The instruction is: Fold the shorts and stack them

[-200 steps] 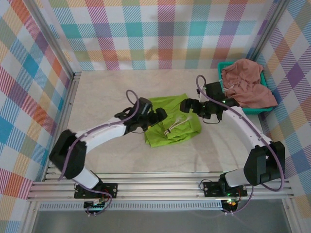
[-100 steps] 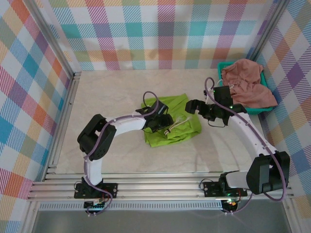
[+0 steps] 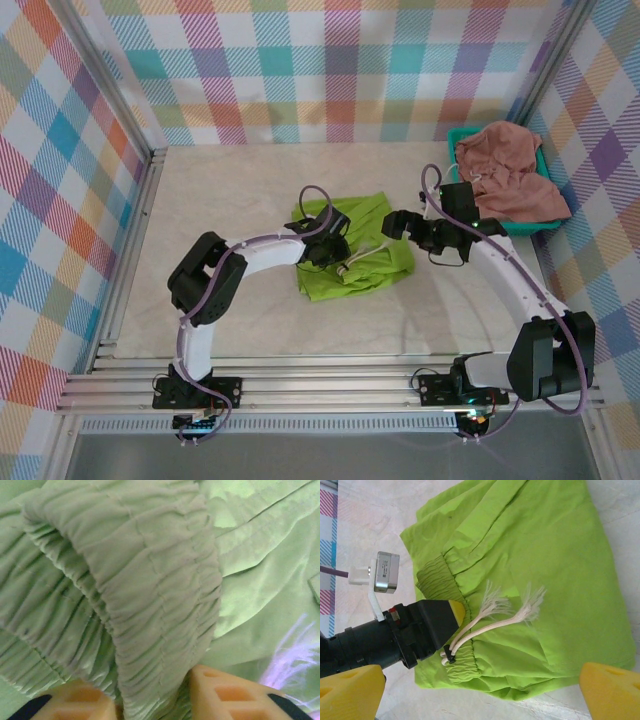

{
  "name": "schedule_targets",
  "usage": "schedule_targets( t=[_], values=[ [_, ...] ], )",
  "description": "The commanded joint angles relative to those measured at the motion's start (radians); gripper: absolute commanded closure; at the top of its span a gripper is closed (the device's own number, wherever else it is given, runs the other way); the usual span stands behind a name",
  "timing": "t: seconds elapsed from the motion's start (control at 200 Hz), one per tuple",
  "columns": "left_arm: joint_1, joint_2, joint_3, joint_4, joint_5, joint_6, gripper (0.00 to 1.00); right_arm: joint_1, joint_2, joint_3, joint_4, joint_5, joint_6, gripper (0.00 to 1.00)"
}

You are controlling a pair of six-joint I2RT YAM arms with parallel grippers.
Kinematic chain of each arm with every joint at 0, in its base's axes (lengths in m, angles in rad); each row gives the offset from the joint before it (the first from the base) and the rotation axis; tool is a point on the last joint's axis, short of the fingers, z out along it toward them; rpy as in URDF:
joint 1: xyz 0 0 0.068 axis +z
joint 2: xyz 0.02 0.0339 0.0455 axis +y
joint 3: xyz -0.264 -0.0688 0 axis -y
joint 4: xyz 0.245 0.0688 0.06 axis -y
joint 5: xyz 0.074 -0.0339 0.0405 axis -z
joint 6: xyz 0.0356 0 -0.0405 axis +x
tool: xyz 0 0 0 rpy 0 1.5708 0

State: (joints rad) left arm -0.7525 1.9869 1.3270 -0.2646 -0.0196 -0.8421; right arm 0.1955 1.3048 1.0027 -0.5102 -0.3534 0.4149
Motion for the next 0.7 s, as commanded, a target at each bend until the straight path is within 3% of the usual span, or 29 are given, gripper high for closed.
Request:
schedule_targets(
  t=[0.0,0.105,0.22,0.695],
  values=[
    [-0.008,0.0,0.03,-0.037,-0.025,0.013,0.76,-0.007,-0.021,-0.019,0.023,-0.027,0.001,0.0],
    [-0.008,-0.018,0.067,-0.07,-0.017,0.032,0.9,-0.009,-0.022,-0.027,0.028,-0.023,0.001,0.0],
    [-0.008,-0.042,0.121,-0.126,-0.005,0.061,0.99,-0.01,-0.024,-0.035,0.03,-0.021,-0.001,0.01],
    [0.003,-0.146,0.34,-0.377,0.019,0.177,1.0,-0.03,-0.066,-0.029,0.013,-0.002,-0.007,0.0]
  ],
)
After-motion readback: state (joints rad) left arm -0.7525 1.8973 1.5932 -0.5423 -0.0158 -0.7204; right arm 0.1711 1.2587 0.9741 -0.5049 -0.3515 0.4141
